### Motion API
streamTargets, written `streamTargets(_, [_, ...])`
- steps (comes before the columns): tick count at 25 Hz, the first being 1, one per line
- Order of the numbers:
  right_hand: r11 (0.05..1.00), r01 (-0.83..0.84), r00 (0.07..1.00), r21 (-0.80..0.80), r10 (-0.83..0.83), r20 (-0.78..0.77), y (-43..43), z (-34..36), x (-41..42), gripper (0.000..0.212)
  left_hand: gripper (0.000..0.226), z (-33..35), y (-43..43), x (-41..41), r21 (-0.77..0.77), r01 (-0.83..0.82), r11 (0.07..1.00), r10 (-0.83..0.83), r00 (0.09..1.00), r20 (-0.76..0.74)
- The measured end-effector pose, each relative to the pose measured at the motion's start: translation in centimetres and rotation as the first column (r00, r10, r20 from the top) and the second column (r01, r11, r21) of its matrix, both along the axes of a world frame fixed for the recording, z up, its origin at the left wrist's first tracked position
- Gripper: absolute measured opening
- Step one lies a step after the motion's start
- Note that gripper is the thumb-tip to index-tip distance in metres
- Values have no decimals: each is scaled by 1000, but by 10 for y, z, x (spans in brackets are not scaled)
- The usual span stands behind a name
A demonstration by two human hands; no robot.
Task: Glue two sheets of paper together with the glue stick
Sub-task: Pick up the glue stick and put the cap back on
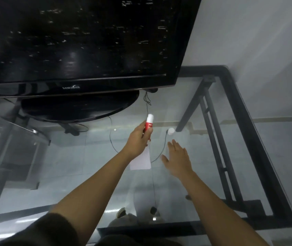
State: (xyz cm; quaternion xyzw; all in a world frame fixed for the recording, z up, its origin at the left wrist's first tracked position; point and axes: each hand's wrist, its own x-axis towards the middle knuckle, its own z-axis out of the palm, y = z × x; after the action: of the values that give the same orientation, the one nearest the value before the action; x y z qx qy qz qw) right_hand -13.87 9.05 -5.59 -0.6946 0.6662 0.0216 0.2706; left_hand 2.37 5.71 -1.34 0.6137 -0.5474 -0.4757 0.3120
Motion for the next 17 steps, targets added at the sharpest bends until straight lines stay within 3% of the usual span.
streamTargets(2, [981,191,946,-28,-176,274,-6,22,13,49,26,6,19,14,3,-74,997,74,997,-16])
streamTargets(4, [951,289,786,112,-302,540,-6,46,31,43,15,13,36,26,-33,-118,992,117,993,-34])
streamTargets(5, [944,268,728,194,-330,600,-5,56,40,45,15,16,43,31,-55,-123,991,121,992,-39])
streamTargets(8, [935,194,624,298,-351,697,5,75,60,41,20,27,57,41,-92,-121,988,116,991,-63])
streamTargets(14, [937,238,473,255,-341,813,15,86,73,30,28,41,62,50,-65,-127,990,120,988,-99])
streamTargets(17, [914,303,413,269,-380,827,13,87,76,27,43,40,60,52,157,-115,981,149,963,-226])
